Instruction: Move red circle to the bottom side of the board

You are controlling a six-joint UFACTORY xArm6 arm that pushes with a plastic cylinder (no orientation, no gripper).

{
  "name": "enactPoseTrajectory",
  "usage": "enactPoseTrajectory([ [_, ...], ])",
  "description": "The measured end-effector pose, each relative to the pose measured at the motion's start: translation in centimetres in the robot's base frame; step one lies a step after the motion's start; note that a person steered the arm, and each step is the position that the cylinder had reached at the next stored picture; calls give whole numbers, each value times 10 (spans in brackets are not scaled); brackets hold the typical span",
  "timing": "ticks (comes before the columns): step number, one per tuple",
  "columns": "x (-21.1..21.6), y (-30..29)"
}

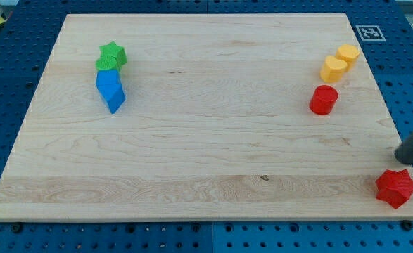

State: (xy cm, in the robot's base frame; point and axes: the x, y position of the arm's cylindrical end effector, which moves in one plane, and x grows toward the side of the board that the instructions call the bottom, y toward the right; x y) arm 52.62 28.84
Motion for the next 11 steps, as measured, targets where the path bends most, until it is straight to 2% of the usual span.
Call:
enactPoseTrajectory([
  [2,-93,-15],
  [5,-125,-94],
  [7,-101,-97],
  [11,15,-97],
])
